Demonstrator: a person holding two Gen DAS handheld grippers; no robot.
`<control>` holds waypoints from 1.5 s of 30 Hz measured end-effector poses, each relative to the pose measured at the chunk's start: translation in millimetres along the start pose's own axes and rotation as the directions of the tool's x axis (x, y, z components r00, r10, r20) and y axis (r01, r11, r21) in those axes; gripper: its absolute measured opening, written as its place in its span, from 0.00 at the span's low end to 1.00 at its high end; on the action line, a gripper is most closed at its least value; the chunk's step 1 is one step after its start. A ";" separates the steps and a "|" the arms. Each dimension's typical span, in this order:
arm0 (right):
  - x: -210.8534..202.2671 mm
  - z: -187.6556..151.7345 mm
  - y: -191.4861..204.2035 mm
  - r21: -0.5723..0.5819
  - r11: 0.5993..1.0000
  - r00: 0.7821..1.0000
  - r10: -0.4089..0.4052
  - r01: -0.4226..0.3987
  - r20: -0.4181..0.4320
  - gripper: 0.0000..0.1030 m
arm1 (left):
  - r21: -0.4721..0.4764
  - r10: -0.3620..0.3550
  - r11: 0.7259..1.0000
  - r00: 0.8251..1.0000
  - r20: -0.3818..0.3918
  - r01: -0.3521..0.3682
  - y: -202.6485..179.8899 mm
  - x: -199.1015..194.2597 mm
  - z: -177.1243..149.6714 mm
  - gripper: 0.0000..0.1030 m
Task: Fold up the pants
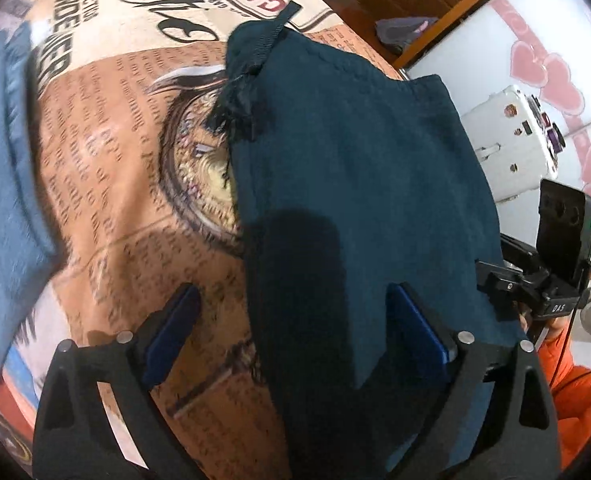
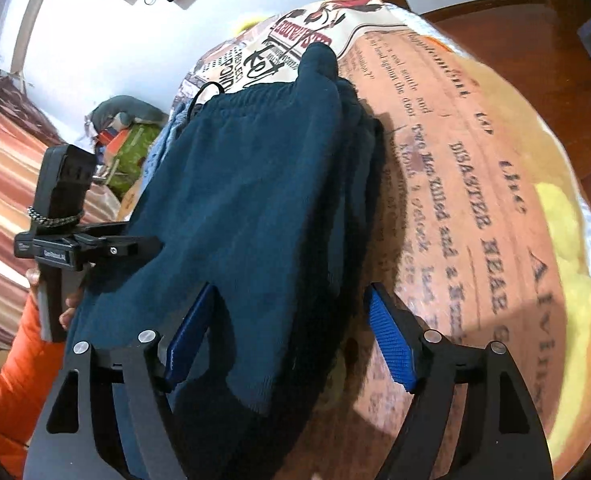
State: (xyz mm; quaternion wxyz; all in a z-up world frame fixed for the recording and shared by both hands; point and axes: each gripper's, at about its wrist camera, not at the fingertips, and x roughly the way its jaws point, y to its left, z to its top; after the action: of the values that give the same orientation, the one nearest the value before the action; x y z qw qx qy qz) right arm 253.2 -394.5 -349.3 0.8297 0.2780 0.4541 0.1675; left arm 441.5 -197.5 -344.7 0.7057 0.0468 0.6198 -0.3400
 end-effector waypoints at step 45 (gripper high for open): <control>-54.5 19.5 123.1 -0.337 0.942 0.983 0.073 -0.012 0.168 0.39 | 0.093 0.043 0.992 0.906 0.422 -0.091 -67.6 -124.5 -54.4 0.33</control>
State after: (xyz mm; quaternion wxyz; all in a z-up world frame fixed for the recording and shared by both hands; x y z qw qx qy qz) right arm 237.6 -332.3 -229.3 0.8983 0.1568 0.3370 0.2343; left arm 359.2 -170.1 -220.2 0.8297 0.0329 0.4324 -0.3513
